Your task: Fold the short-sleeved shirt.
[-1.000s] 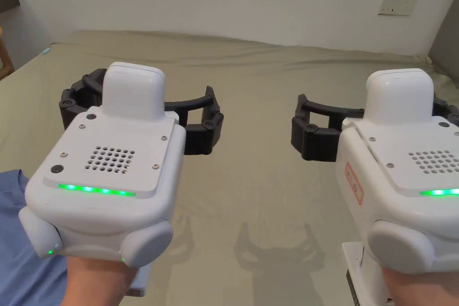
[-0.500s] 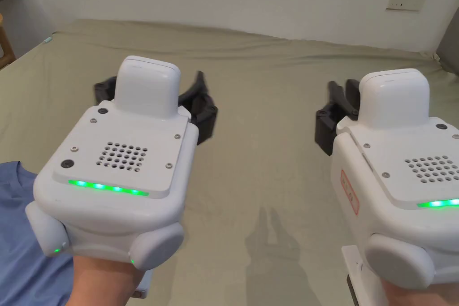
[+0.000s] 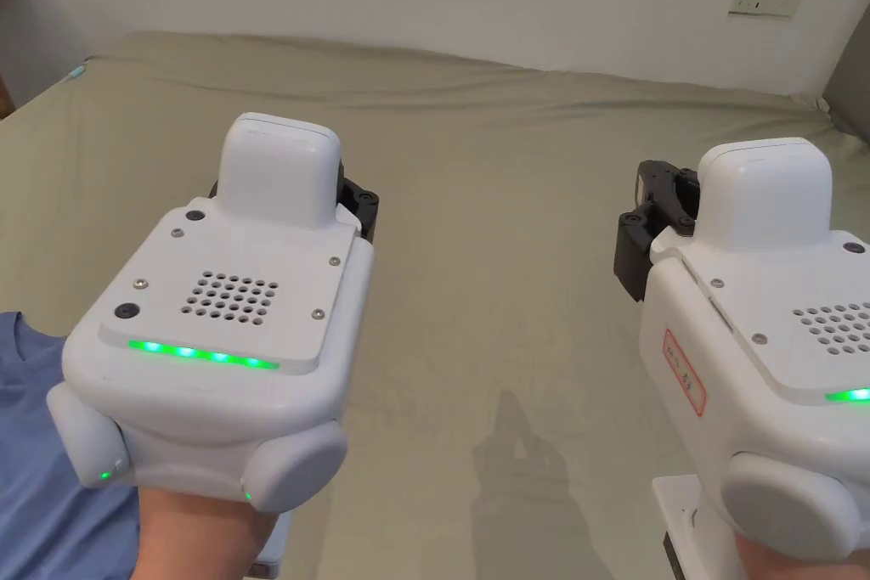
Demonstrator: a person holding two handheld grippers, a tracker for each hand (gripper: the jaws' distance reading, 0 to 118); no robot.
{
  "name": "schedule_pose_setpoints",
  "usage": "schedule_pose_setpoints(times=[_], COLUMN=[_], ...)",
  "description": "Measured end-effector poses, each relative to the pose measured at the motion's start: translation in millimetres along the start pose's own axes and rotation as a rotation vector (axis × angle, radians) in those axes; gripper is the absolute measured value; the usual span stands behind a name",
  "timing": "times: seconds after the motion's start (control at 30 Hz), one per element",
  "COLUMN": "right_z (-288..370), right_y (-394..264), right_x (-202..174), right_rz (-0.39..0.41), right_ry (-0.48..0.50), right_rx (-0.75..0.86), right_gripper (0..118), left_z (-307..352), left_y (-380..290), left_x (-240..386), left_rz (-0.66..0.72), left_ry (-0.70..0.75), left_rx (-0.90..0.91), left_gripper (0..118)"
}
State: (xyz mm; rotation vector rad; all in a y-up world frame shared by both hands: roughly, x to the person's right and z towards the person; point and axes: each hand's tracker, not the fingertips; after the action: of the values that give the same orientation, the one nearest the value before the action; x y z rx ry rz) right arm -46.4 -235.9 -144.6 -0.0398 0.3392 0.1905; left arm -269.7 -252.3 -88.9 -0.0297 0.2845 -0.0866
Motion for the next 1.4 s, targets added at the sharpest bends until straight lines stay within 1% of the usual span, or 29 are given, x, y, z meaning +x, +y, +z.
schedule_pose_setpoints(times=[0.1, 0.2, 0.27, 0.5, 0.57, 0.63, 0.83, 0.97, 1.03, 1.13, 1.27, 1.4], right_z=[0, -1, -3, -4, -3, -3, -5, -5, -3, -2, -4, -10], right_y=[0, 1, 2, 7, 8, 10, 13, 14, 13, 11, 10, 7], right_x=[-4, -15, -29, -79, -94, -110, -153, -177, -186, -194, -199, -199], right_rz=[-0.007, -0.001, 0.017, 0.04, 0.044, 0.038, -0.005, -0.009, 0.006, 0.034, 0.056, 0.062], right_ry=[0.018, 0.064, 0.099, 0.247, 0.307, 0.339, 0.436, 0.5, 0.522, 0.549, 0.56, 0.558], right_rx=[0.003, 0.009, 0.016, 0.039, 0.053, 0.057, 0.059, 0.055, 0.054, 0.048, 0.044, 0.031], right_gripper=[0, 0, 0, 0, 0, 0, 0, 0, 0, 0, 0, 0], left_z=[2, 8, 15, 38, 53, 67, 97, 110, 113, 112, 108, 94], left_y=[0, 2, 3, 2, -2, -8, -18, -23, -27, -33, -40, -52], left_x=[-4, -14, -24, -73, -89, -106, -146, -162, -169, -177, -185, -197], left_rz=[-0.014, -0.029, -0.031, -0.024, -0.036, -0.059, -0.081, -0.068, -0.062, -0.045, -0.03, -0.017], left_ry=[0.012, 0.044, 0.091, 0.232, 0.275, 0.335, 0.445, 0.501, 0.528, 0.544, 0.544, 0.474], left_rx=[-0.001, 0.002, 0.005, -0.015, -0.022, -0.038, -0.078, -0.089, -0.097, -0.112, -0.131, -0.219], left_gripper=[0, 0, 0, 0, 0, 0, 0, 0, 0, 0, 0, 0])
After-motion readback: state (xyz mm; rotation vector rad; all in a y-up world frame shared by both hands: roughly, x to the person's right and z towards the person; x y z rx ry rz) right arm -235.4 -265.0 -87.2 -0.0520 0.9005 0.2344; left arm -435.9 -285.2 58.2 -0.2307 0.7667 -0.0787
